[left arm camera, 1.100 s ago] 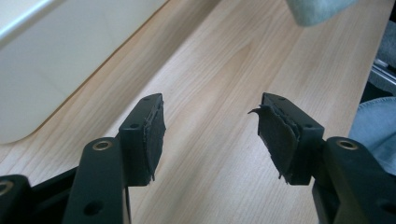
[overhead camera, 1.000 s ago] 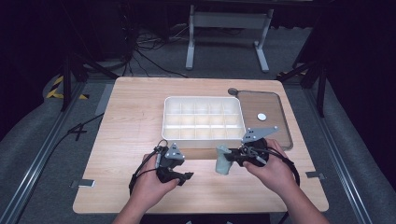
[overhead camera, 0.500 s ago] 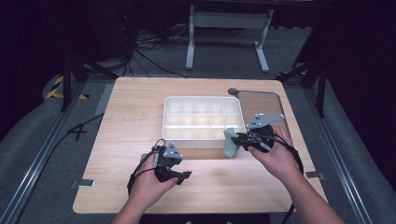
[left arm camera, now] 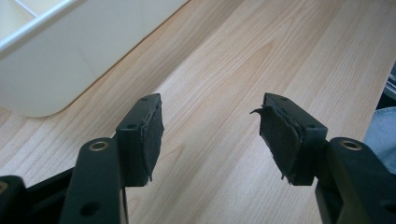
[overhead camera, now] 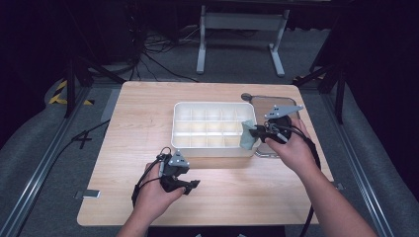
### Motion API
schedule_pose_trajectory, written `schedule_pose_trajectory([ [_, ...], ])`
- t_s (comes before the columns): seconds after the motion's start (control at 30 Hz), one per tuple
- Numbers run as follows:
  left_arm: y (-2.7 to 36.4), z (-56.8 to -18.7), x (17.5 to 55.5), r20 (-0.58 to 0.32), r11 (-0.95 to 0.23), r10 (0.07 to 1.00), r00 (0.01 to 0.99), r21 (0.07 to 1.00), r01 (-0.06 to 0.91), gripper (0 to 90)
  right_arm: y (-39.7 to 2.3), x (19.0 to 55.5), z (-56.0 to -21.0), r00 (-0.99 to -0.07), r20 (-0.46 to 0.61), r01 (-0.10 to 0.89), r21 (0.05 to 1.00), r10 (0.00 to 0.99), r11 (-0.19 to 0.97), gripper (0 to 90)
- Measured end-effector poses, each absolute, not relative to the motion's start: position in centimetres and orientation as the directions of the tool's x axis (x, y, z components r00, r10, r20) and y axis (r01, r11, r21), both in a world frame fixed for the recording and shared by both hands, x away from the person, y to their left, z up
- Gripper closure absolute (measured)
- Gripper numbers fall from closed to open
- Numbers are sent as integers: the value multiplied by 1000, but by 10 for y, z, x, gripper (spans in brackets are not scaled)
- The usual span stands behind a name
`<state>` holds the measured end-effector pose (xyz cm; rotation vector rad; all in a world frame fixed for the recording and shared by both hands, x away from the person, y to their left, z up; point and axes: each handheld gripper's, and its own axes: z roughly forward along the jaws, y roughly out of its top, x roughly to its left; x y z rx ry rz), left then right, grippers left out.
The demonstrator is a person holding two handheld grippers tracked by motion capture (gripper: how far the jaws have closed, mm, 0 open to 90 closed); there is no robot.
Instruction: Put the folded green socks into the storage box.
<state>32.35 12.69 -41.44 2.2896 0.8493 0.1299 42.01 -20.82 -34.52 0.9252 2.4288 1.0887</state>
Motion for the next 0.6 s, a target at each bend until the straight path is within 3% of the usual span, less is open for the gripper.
schedule_pose_trajectory([
  [0.6, 138, -416, 318, -116, -543, 643, 757, 628, 558, 400, -199, 451, -375, -737, -169, 404, 665, 654, 628, 766],
])
